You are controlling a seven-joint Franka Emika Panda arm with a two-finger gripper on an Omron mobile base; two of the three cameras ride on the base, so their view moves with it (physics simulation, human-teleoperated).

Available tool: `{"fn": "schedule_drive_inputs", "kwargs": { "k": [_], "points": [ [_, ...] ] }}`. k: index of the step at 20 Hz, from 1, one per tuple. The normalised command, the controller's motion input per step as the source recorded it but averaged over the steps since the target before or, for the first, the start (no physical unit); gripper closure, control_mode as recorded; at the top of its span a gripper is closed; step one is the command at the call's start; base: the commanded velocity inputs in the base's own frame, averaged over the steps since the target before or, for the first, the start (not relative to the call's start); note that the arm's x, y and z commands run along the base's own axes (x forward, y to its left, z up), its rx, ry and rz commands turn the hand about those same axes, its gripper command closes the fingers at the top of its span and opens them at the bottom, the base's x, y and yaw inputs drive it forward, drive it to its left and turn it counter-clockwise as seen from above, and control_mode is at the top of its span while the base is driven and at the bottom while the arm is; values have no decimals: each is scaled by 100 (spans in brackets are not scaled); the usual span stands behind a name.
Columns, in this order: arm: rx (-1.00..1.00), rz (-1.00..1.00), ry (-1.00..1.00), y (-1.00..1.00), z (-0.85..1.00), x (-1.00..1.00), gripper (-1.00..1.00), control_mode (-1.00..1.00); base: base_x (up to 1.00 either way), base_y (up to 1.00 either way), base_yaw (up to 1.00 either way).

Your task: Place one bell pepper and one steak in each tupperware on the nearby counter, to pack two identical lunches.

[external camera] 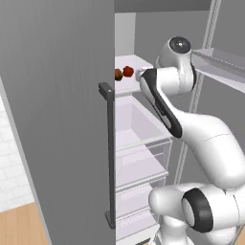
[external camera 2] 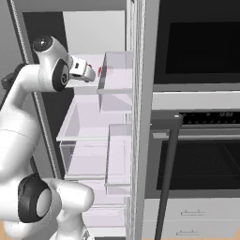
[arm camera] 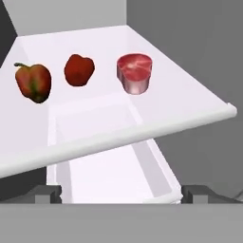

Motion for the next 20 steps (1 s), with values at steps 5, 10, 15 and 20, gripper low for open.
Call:
{"fn": "schedule_drive_inputs", "kwargs": {
  "k": [5,10,15,20],
  "points": [
    [-1,-4,2,-6,-4,74,-100,-100,0,0,0],
    [-1,-2,0,-16,-14,69,-100,-100,0,0,0],
    [-1,-1,0,-19,-23,59,-100,-100,0,0,0],
    [-3,-1,0,-2,-23,55,-100,-100,0,0,0]
  ]
}}
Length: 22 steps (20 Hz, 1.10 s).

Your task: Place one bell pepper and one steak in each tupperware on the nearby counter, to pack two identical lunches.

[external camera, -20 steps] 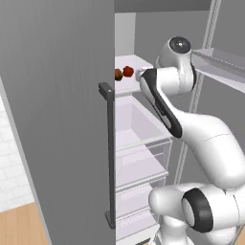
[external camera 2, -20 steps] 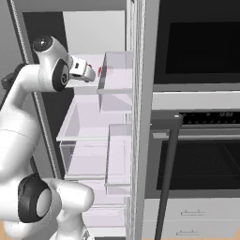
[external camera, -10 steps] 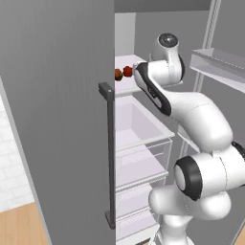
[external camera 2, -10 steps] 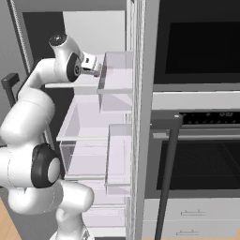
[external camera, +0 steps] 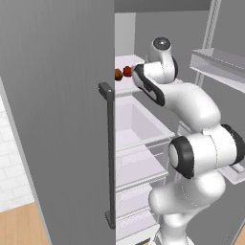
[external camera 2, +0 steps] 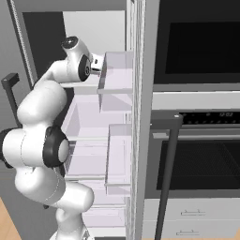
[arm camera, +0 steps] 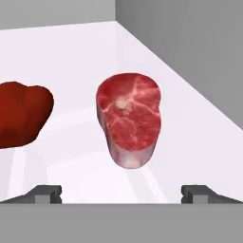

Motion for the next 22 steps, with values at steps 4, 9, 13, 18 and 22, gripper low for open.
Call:
{"fn": "schedule_drive_inputs", "kwargs": {
  "k": [4,9,13,18,22],
  "points": [
    [-2,0,0,-1,-19,63,-100,-100,0,0,0],
    [-2,0,0,-3,-19,71,-100,-100,0,0,0],
    [-2,0,0,-4,-16,69,-100,-100,0,0,0],
    [-9,-5,-1,-1,-56,5,100,-100,0,0,0],
    [-17,-10,-5,0,-100,-56,100,-100,0,0,0]
  ]
}}
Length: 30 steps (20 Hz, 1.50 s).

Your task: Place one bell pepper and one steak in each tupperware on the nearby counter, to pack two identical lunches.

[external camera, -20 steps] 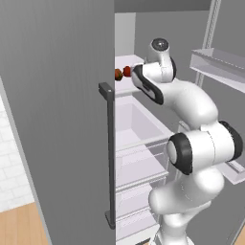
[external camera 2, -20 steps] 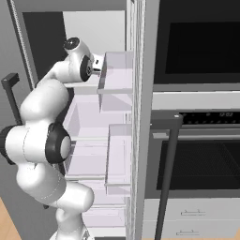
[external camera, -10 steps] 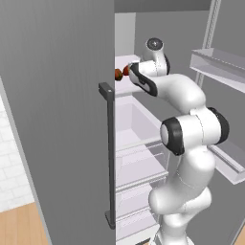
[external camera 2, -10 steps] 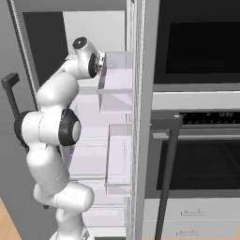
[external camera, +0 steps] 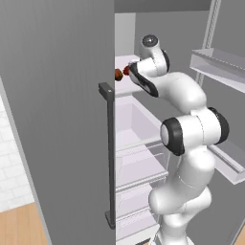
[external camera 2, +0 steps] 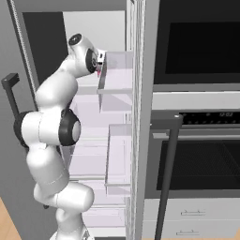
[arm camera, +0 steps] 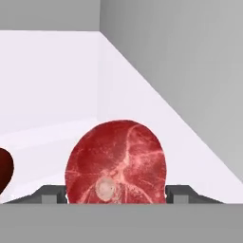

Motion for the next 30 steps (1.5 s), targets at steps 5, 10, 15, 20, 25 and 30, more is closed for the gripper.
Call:
{"fn": "schedule_drive_inputs", "kwargs": {
  "k": [5,10,15,20,25,30],
  "points": [
    [-7,-9,-3,-2,-60,-65,100,-100,0,0,0],
    [0,-2,-10,0,7,-100,100,-100,0,0,0],
    [1,-2,-14,0,43,-100,100,-100,0,0,0],
    [1,0,-4,0,44,-100,100,-100,0,0,0],
    [0,2,1,9,4,-100,100,-100,0,0,0],
    [0,15,3,33,0,-100,100,-100,0,0,0]
  ]
}}
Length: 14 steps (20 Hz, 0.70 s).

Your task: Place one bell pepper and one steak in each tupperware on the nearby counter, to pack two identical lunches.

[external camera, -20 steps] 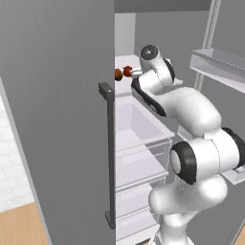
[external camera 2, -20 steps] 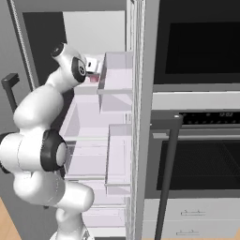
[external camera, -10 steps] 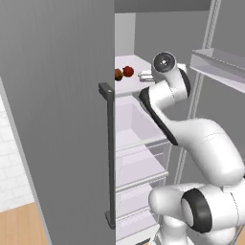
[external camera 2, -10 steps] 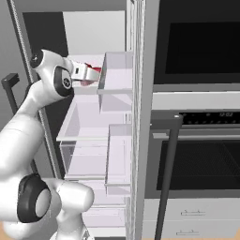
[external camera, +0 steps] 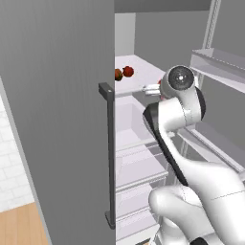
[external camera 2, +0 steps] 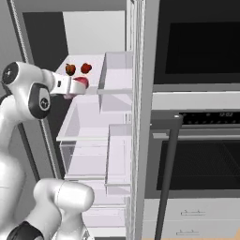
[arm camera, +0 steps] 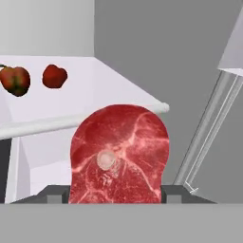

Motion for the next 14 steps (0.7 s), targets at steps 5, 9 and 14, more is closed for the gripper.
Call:
{"fn": "schedule_drive_inputs", "kwargs": {
  "k": [5,9,14],
  "points": [
    [-2,31,2,40,0,-100,100,-100,0,0,0],
    [0,0,0,0,0,0,100,100,-100,24,22],
    [0,0,0,0,0,0,100,100,-100,-8,0]
  ]
}}
